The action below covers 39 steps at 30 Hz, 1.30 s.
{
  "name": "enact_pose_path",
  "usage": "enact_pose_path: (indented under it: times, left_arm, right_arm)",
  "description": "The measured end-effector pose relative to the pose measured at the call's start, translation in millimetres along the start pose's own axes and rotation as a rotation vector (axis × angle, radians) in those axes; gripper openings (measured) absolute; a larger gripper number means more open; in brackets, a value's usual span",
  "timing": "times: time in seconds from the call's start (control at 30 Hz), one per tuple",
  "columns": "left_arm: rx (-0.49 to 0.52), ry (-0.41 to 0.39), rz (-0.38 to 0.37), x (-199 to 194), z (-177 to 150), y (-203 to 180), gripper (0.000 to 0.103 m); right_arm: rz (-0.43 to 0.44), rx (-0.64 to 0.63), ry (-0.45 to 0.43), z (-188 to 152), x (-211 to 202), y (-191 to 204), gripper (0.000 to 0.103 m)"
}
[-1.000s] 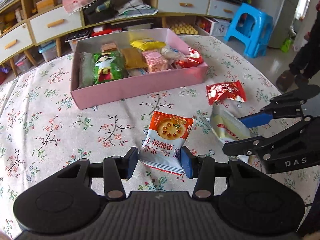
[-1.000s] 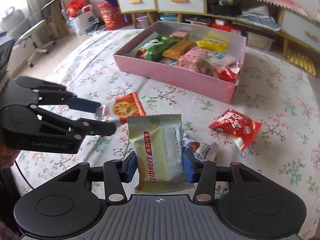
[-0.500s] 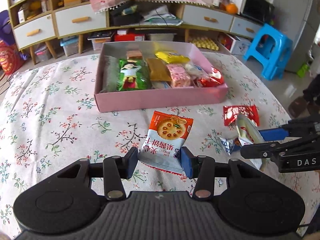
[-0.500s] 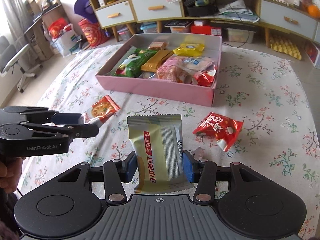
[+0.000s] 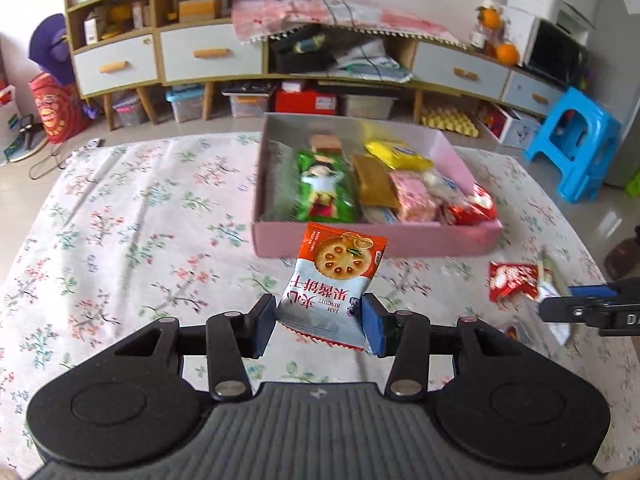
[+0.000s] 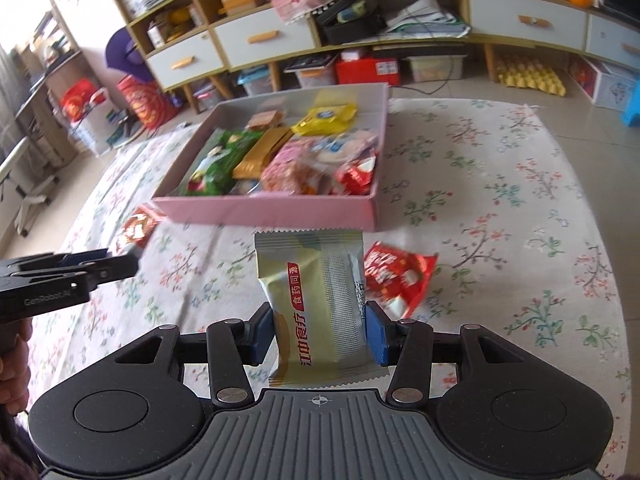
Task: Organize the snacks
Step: 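Carry the cracker pack and cream cake pack over the pink box, then lower both packs into the box and open both tools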
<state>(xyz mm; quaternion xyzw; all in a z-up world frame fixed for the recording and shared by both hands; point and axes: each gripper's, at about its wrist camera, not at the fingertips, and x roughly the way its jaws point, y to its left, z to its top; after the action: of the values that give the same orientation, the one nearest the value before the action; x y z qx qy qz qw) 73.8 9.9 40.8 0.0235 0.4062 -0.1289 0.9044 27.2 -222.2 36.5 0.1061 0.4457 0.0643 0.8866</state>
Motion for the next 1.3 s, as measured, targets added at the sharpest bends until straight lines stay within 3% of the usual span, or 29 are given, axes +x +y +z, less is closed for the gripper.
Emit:
enact_pose_path:
  times: [0.53,0.87,1.3]
  left_arm:
    - [0.008,-0.058,0.107,3.2,20.8,12.1,0.043]
    - [0.011,-0.086,0.117,14.4,36.6,15.7,0.043]
    - [-0.119,-0.094,-0.022,43.3,59.0,28.0,0.043]
  right_arm:
    - [-0.071,0.046,-0.024,26.3,1.2,-29.1,0.046]
    - [-0.080,0.072,-0.033,51.4,5.8,-47.3,0.046]
    - [-0.112,0.097,-0.027,84.4,35.5,-56.0,0.046]
